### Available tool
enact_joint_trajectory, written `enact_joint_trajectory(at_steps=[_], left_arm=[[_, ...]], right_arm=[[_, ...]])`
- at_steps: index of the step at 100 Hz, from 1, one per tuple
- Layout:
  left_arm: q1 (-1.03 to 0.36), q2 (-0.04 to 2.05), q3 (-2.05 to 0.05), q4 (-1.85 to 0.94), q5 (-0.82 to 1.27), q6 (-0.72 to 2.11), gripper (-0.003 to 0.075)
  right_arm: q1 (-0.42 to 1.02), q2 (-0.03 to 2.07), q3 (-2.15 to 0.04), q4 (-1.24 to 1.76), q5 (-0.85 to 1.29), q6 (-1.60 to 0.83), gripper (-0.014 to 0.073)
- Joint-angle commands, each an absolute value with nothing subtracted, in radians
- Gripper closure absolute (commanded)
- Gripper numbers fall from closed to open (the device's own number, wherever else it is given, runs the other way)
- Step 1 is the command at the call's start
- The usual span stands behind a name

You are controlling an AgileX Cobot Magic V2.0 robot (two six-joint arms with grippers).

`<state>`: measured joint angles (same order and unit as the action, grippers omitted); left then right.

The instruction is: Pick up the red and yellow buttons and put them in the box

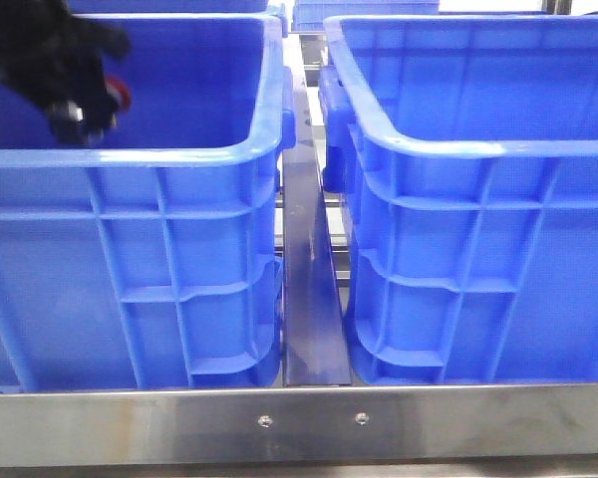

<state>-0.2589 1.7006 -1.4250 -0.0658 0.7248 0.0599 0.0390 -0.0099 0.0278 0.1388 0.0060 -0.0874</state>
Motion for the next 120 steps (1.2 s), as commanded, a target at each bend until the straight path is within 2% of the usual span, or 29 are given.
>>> enact_joint_trajectory(at_steps=[1, 21, 47, 80, 102, 120], left_arm=[[-0.288, 1.586, -1.451, -0.074, 0.706, 0.057, 0.0739], [-0.388, 1.426, -1.385, -0.074, 0.724, 0.057, 0.0739], [-0.630, 1.213, -1.283, -0.078, 0.724, 0.057, 0.0739], [-0.931, 1.128, -1.278, -0.078, 0.732, 0.057, 0.0739], [-0.970, 1.130, -1.278, -0.078, 0.730, 0.057, 0.0739], [-0.970, 1.139, -1.278, -0.078, 0.724, 0.057, 0.0739]], right_arm=[[0.032, -0.035, 0.008, 0.132, -0.075, -0.083, 0.0681], [0.032, -0.035, 0.008, 0.132, -0.075, -0.083, 0.0681], [0.032, -0.035, 0.008, 0.132, -0.075, -0.083, 0.0681], [0.032, -0.035, 0.008, 0.132, -0.106, -0.083, 0.0681], [0.032, -0.035, -0.090, 0.181, -0.075, -0.058, 0.0681], [0.032, 0.012, -0.316, 0.289, 0.224, -0.044, 0.0681]])
